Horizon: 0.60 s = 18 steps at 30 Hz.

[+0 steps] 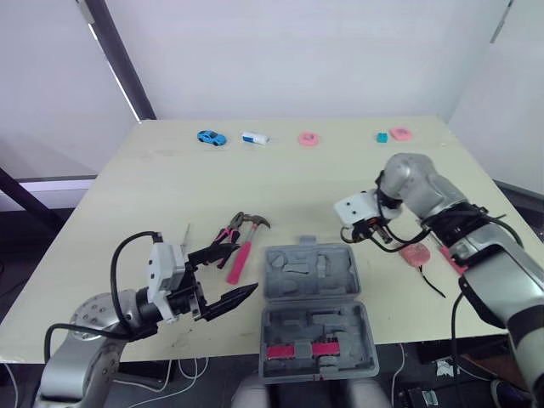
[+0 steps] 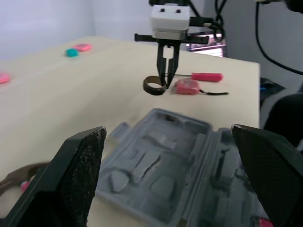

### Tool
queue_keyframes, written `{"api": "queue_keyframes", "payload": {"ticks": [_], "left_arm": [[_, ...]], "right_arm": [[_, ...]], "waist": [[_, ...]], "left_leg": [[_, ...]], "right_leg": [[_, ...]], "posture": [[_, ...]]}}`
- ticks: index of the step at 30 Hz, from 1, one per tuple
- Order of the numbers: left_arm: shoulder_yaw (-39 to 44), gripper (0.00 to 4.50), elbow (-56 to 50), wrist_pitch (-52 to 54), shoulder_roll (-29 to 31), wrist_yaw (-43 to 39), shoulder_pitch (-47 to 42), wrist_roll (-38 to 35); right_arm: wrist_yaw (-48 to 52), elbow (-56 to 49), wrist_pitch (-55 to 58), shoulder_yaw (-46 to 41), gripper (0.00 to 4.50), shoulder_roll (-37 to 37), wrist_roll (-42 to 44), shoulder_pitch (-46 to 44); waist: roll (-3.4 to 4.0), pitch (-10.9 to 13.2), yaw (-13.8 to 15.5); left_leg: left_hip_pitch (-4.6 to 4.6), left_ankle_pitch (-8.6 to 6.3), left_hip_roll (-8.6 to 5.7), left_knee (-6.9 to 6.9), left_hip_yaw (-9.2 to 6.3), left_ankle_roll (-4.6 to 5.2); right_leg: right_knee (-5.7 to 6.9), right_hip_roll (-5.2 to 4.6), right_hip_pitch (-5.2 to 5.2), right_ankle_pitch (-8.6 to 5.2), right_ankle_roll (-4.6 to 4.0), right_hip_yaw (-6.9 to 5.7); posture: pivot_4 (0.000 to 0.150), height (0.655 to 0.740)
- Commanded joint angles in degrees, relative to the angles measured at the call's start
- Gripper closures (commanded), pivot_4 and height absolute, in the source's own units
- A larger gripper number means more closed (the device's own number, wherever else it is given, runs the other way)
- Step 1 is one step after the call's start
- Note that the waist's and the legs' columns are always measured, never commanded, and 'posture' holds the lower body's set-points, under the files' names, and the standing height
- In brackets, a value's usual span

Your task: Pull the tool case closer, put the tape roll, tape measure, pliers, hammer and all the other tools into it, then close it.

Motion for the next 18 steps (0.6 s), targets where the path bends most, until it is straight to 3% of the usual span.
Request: {"api": "queue_keyframes", "payload": {"ticks": [1,10,18], "left_arm": [[3.6,0.00,-1.8,-0.6,-0.1,1.0,2.5,-1.3],[8.2,0.00,-4.0,-2.0,-2.6,5.0,10.3,-0.4],[8.9,0.00,-5.7,-2.3,-3.9,7.2,12.2,-0.6]], "right_arm": [[0.3,-1.3,2.3,2.5,4.49,2.6,1.0,-3.1],[-4.7,10.3,5.3,2.9,4.49,19.6,-1.4,-8.1],[-7.6,14.9,3.4,3.1,4.49,26.3,-2.7,-7.8]], "waist": [[0.00,0.0,0.0],[-0.01,0.0,0.0],[-0.05,0.0,0.0]], "left_leg": [[0.00,0.00,0.00,0.00,-0.03,0.00],[-0.01,0.00,0.02,-0.01,-0.10,-0.04],[-0.08,0.00,-0.05,-0.02,-0.19,-0.07]], "right_leg": [[0.00,0.00,0.00,0.00,-0.01,-0.01],[0.02,-0.06,0.00,-0.05,-0.10,-0.19],[-0.01,-0.31,0.00,-0.08,-0.15,-0.40]], "posture": [[0.150,0.7395],[0.150,0.7395],[0.150,0.7395]]}}
